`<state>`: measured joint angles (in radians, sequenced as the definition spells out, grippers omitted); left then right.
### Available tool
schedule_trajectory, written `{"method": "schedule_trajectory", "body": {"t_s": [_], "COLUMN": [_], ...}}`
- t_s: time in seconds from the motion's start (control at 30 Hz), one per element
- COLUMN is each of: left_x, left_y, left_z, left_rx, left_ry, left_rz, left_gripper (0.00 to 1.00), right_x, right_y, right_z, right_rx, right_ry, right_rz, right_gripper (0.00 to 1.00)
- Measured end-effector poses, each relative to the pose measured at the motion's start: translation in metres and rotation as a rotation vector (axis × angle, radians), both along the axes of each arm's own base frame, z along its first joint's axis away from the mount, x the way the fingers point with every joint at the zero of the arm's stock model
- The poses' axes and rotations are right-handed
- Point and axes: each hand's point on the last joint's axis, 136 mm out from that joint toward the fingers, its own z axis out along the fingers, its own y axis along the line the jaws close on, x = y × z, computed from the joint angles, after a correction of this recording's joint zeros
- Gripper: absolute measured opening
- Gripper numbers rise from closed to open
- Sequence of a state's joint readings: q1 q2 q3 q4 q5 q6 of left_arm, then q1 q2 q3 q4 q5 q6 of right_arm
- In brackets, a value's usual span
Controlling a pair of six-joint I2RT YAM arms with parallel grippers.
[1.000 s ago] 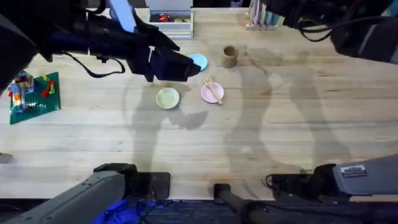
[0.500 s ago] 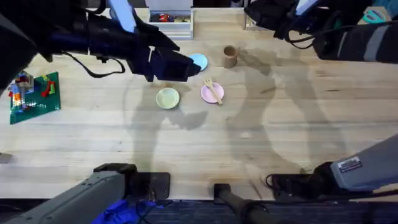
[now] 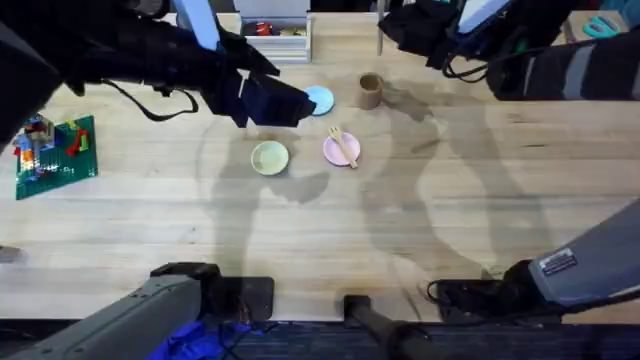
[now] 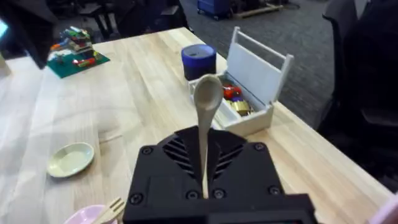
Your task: Pick up a utensil and set it on the pink plate, then put the other utensil in the container.
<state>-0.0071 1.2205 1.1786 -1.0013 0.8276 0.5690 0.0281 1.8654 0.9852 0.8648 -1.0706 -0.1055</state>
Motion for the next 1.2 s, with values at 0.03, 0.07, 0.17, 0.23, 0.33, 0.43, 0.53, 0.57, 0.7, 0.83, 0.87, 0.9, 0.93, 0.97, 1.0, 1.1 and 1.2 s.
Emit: {"method": "schedule_trajectory", "body": {"t_s": [0.03, 0.07, 0.17, 0.23, 0.33, 0.43, 0.53, 0.57, 0.7, 0.83, 0.87, 0.9, 0.93, 0.97, 1.0, 1.1, 1.2], "left_x": [0.001, 0.003, 0.007, 0.01, 0.013, 0.016, 0.018, 0.019, 0.02, 0.02, 0.02, 0.02, 0.02, 0.02, 0.02, 0.02, 0.02], "left_y": [0.002, 0.003, 0.009, 0.012, 0.017, 0.022, 0.025, 0.026, 0.028, 0.029, 0.029, 0.029, 0.029, 0.029, 0.029, 0.029, 0.029], "left_z": [-0.001, -0.002, -0.006, -0.008, -0.012, -0.014, -0.016, -0.016, -0.016, -0.017, -0.017, -0.017, -0.017, -0.017, -0.017, -0.017, -0.017], "left_rx": [0.012, 0.024, 0.061, 0.084, 0.121, 0.151, 0.17, 0.174, 0.185, 0.189, 0.189, 0.189, 0.19, 0.19, 0.19, 0.19, 0.19], "left_ry": [-0.003, -0.007, -0.018, -0.023, -0.027, -0.03, -0.036, -0.038, -0.043, -0.043, -0.042, -0.042, -0.042, -0.042, -0.042, -0.043, -0.043], "left_rz": [0.007, 0.014, 0.036, 0.05, 0.072, 0.091, 0.103, 0.106, 0.113, 0.115, 0.116, 0.116, 0.116, 0.116, 0.116, 0.116, 0.116], "left_gripper": [0.992, 0.992, 0.992, 0.992, 0.992, 0.992, 0.992, 0.992, 0.992, 0.992, 0.992, 0.991, 0.991, 0.992, 0.991, 0.991, 0.991], "right_x": [0.0, -0.001, -0.002, -0.002, -0.004, -0.005, -0.006, -0.006, -0.005, -0.003, -0.003, -0.003, -0.003, -0.002, -0.002, 0.0, 0.002], "right_y": [0.002, 0.004, 0.005, 0.006, 0.007, 0.007, 0.009, 0.009, 0.01, 0.01, 0.01, 0.01, 0.01, 0.01, 0.011, 0.009, 0.007], "right_z": [0.001, 0.001, 0.002, 0.002, 0.002, 0.003, 0.0, -0.003, -0.019, -0.024, -0.025, -0.025, -0.027, -0.029, -0.032, -0.04, -0.045], "right_rx": [0.0, 0.0, 0.001, 0.001, -0.004, -0.006, -0.006, -0.006, -0.006, -0.007, -0.007, -0.007, -0.007, -0.007, -0.007, -0.007, -0.007], "right_ry": [-0.008, -0.013, -0.021, -0.022, -0.035, -0.05, -0.085, -0.085, -0.066, -0.096, -0.105, -0.109, -0.108, -0.105, -0.099, -0.096, -0.111], "right_rz": [0.005, 0.009, 0.013, 0.016, 0.03, 0.039, 0.06, 0.067, 0.083, 0.088, 0.089, 0.09, 0.09, 0.091, 0.091, 0.088, 0.082], "right_gripper": [0.033, 0.033, 0.033, 0.033, 0.033, 0.033, 0.034, 0.034, 0.035, 0.034, 0.034, 0.034, 0.034, 0.034, 0.034, 0.034, 0.034]}}
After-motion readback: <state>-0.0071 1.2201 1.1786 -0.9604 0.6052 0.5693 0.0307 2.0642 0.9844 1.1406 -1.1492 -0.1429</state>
